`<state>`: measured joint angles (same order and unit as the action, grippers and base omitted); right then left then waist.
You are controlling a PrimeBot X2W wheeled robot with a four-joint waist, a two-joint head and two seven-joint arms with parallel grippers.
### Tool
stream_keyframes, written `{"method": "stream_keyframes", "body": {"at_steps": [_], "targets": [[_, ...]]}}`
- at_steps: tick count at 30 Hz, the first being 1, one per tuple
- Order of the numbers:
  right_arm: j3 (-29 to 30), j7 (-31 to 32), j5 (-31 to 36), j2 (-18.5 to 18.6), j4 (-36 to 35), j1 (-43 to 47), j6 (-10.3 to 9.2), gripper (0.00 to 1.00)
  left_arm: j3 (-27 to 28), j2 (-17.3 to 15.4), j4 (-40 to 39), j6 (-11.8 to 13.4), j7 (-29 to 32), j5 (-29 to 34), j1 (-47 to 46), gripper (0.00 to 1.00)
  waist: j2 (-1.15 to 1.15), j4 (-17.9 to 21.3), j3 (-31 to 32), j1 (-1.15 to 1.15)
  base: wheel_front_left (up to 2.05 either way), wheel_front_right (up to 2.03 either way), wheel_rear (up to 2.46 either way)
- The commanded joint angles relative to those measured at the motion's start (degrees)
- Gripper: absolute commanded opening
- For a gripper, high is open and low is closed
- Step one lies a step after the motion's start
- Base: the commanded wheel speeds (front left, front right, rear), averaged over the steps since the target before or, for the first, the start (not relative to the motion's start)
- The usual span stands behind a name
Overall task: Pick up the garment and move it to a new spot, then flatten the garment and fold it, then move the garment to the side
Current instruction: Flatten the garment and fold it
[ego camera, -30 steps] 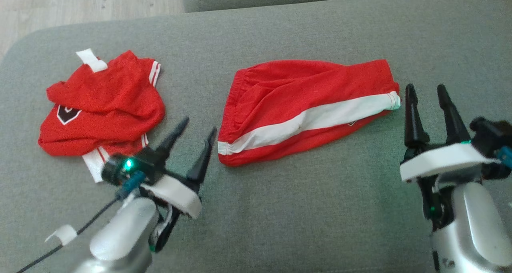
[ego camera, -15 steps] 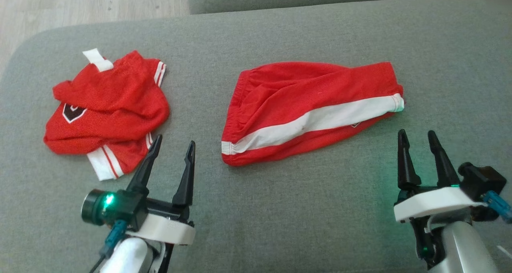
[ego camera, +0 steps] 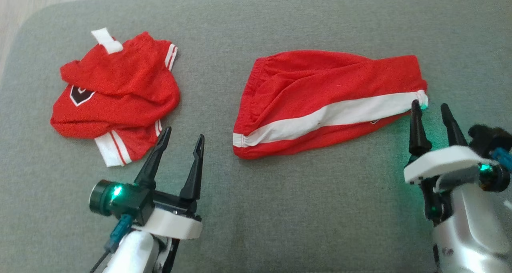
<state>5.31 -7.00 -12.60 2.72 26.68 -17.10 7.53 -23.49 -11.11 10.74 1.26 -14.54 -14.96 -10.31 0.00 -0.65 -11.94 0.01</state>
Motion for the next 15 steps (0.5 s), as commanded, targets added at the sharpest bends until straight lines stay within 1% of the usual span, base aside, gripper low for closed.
{"method": "stream_keyframes", "body": {"at_steps": [1, 7, 14, 15], "targets": [[0.0, 0.4, 0.6, 0.2, 0.7, -3.2, -0.04, 1.0, 3.0, 0.2, -1.4, -0.6, -0.5, 0.7, -2.7, 1.0, 0.0, -0.7, -0.5, -0.01, 0.0, 0.0, 0.0], [3.6, 0.4, 3.8, 0.2, 9.9, -9.6, -0.04, 1.0, 4.5, 1.7, -0.9, -2.5, -0.5, 2.2, -3.0, 1.0, 0.0, -1.9, -1.5, -0.01, 0.0, 0.0, 0.0], [2.9, -1.6, 5.0, 0.2, 15.1, -12.2, -0.04, 1.0, 6.2, 2.8, -0.4, -3.7, -0.5, 3.5, -2.9, 1.0, 0.0, -2.0, -2.0, -0.01, 0.0, 0.0, 0.0], [2.7, -1.9, 5.1, 0.2, 15.6, -12.4, -0.04, 0.85, 6.4, 2.9, -0.3, -3.9, -0.5, 3.6, -2.8, 1.0, 0.0, -1.9, -2.0, -0.01, 0.0, 0.0, 0.0]]}}
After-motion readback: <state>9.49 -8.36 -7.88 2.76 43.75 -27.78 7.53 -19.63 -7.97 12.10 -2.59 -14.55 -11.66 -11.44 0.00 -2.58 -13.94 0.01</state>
